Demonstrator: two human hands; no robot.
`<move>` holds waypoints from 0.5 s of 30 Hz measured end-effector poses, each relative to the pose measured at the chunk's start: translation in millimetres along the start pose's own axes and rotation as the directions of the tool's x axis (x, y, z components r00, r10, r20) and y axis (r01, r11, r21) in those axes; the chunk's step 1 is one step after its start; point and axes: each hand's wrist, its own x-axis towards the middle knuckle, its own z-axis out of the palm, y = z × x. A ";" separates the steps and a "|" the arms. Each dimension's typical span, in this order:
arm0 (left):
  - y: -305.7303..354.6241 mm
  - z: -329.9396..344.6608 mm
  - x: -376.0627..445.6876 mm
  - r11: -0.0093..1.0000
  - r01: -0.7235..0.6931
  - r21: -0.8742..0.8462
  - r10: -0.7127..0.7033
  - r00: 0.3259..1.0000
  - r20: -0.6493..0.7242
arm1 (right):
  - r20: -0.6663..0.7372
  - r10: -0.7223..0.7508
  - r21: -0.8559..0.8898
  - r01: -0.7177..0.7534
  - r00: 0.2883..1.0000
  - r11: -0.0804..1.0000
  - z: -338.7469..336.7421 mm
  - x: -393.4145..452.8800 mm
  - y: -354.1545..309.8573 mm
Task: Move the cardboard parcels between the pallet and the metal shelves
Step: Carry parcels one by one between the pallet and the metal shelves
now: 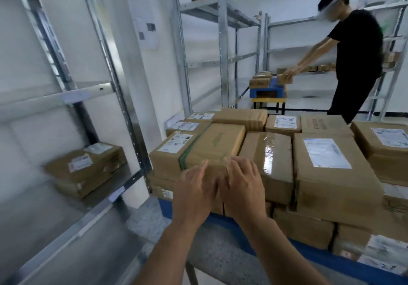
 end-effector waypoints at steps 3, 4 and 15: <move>-45.3 -25.1 11.4 0.991 0.129 0.046 -0.127 0.991 -0.053 | -0.005 -0.052 0.050 0.052 0.999 0.997 37.1 13.5 -40.0; -61.3 -35.9 14.0 0.986 0.163 0.046 -0.159 0.984 -0.079 | -0.008 -0.077 0.063 0.078 0.997 0.995 50.6 18.3 -54.6; -234.6 -154.9 23.9 0.942 0.299 0.156 -0.254 0.933 -0.254 | 0.109 -0.269 0.238 0.237 0.957 0.942 215.0 48.6 -204.4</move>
